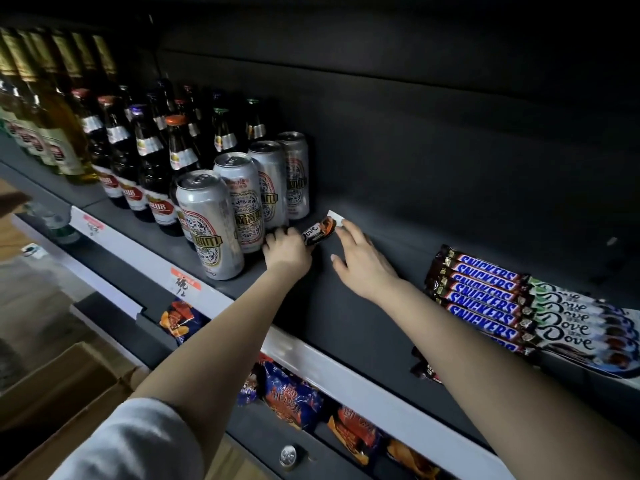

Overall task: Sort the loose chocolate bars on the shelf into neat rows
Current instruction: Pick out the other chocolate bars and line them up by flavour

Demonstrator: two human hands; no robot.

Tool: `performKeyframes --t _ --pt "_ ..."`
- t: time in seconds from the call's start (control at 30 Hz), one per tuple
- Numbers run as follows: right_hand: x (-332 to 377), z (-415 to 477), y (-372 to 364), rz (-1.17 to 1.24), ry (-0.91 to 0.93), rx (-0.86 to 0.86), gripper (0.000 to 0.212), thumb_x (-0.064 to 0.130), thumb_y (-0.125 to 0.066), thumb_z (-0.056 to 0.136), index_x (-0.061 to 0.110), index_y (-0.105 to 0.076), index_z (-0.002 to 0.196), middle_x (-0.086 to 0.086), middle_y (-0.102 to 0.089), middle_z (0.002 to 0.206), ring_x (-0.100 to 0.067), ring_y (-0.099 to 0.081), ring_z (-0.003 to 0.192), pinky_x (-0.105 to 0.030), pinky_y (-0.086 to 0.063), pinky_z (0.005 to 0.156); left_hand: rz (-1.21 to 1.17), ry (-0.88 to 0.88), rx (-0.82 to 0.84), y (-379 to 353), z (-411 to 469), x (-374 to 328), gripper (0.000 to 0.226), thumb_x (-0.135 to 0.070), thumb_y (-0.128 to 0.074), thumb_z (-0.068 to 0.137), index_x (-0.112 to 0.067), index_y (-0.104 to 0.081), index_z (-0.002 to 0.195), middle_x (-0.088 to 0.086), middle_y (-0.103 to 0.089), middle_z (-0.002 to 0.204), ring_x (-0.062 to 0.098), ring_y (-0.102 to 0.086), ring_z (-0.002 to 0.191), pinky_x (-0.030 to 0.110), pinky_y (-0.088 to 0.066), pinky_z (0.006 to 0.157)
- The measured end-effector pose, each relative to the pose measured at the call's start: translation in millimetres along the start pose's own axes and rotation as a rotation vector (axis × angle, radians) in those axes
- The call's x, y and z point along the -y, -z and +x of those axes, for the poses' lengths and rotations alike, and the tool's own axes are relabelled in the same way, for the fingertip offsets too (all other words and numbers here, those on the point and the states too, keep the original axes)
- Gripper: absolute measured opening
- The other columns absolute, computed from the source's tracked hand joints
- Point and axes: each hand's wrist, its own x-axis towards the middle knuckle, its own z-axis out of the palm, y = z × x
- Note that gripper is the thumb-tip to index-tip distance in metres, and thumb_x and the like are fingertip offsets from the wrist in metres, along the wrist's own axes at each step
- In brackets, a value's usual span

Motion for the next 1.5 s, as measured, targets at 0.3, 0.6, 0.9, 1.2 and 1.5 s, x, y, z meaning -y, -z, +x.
performKeyframes --t 0.3,0.6,0.9,1.2,1.5 --pt "3 20 -4 -0.082 -0.013 0.087 0.075 0.032 -0.055 0.091 0.013 -0.011 0.148 -0.001 -0.006 0.156 -0.024 -0.008 0.143 -0.044 -0.017 0.115 -0.151 -0.340 0.111 17 -11 35 0.071 -0.004 -0.053 0.086 -0.003 -0.014 0.145 0.025 -0.035 0.137 0.039 -0.034 0.128 0.041 -0.025 0.110" --pt "8 17 3 -0.066 0.039 0.015 0.060 0.038 -0.060 0.087 0.018 -0.036 0.138 -0.005 -0.044 0.131 -0.025 -0.036 0.127 -0.052 -0.011 0.114 -0.237 -0.526 -0.040 54 -34 41 0.069 0.006 -0.050 0.086 -0.002 -0.017 0.145 0.022 -0.037 0.134 0.034 -0.036 0.128 0.032 -0.026 0.108" --pt "-28 -29 67 -0.093 0.085 -0.336 0.059 0.036 -0.061 0.086 0.016 -0.040 0.137 -0.004 -0.047 0.133 -0.024 -0.038 0.123 -0.035 -0.030 0.102 -0.367 -0.654 -0.291 54 -51 -24 0.064 0.015 -0.046 0.084 0.003 -0.023 0.143 0.024 -0.037 0.139 0.032 -0.039 0.129 0.005 -0.018 0.101" --pt "-125 -142 126 -0.276 -0.195 -0.456 0.057 0.035 -0.059 0.088 0.016 -0.040 0.138 -0.007 -0.047 0.135 -0.027 -0.039 0.125 -0.037 -0.030 0.105 -0.456 -0.866 -0.143 20 -94 -158 0.045 -0.003 -0.060 0.086 -0.005 -0.050 0.130 0.014 -0.047 0.132 0.026 -0.047 0.122 0.009 -0.024 0.099" --pt "-212 -299 173 -0.352 -0.411 -0.469 0.053 0.031 -0.057 0.090 0.011 -0.042 0.136 -0.009 -0.049 0.129 -0.028 -0.039 0.125 -0.041 -0.031 0.108 -0.574 -1.028 0.011 -31 -186 -296 0.049 -0.001 -0.068 0.078 -0.011 -0.058 0.125 0.008 -0.055 0.130 0.020 -0.050 0.122 0.012 -0.027 0.103"
